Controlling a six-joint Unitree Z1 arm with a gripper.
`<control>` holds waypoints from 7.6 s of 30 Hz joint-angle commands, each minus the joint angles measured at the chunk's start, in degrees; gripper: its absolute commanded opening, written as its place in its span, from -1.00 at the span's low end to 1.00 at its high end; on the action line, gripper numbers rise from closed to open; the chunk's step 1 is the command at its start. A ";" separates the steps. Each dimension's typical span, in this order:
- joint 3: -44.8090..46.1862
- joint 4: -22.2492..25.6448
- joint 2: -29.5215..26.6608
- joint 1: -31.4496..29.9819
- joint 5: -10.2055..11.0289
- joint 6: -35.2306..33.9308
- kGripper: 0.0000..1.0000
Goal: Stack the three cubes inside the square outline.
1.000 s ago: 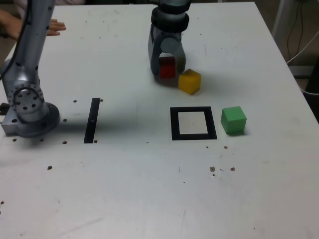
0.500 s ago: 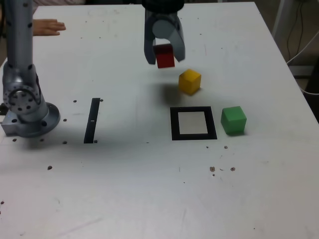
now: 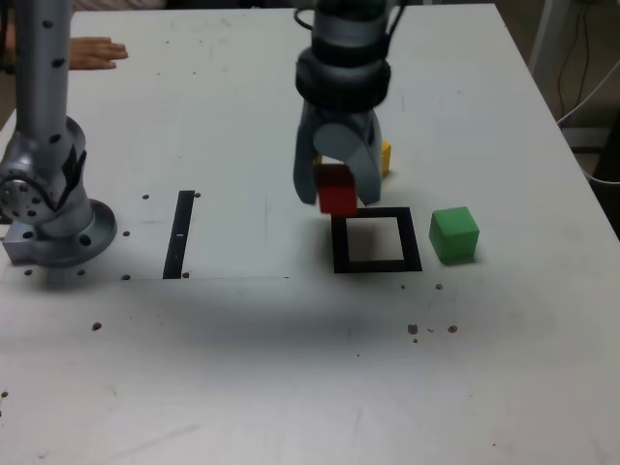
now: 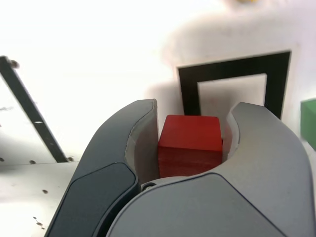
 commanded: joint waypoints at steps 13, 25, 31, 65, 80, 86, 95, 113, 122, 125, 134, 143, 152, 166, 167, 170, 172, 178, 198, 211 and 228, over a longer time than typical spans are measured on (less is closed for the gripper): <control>-0.47 -5.12 5.96 -0.11 0.11 -0.57 -0.49; -0.50 -7.50 7.19 -0.94 0.06 -0.84 -0.49; 0.24 -7.45 7.09 -0.93 0.41 -0.84 -0.25; -1.61 -2.83 -1.91 3.66 4.13 4.63 0.99; -9.89 0.82 1.70 15.69 6.31 23.94 0.99; -9.38 1.78 2.74 17.23 7.28 33.70 0.99; -5.59 0.42 3.21 17.38 10.00 41.14 0.94; -1.70 -5.52 6.88 17.00 7.91 42.75 0.69; -1.50 -6.18 8.47 16.86 6.84 42.75 0.53; -1.63 -6.55 8.66 16.85 6.62 42.62 0.44; -1.58 -7.33 8.06 16.85 6.31 39.76 0.05; -1.66 -7.28 6.72 16.85 5.35 38.64 -0.38; -1.31 -6.46 5.97 16.85 4.00 38.55 -0.49; -2.79 -4.93 1.92 16.12 3.10 36.74 -0.55; -3.27 -4.15 1.07 15.68 3.08 35.91 -0.55; -5.12 -0.75 -1.44 13.93 2.87 32.69 -0.55; -6.36 1.96 -2.90 12.47 2.60 29.94 -0.55; -8.60 6.93 -5.64 5.89 2.00 17.46 -0.56; -10.37 8.79 -0.26 -3.89 1.56 -1.81 -0.55; -6.58 5.50 1.40 -4.26 2.02 -4.46 -0.55; -6.54 3.72 1.07 -4.50 1.35 -4.20 -0.54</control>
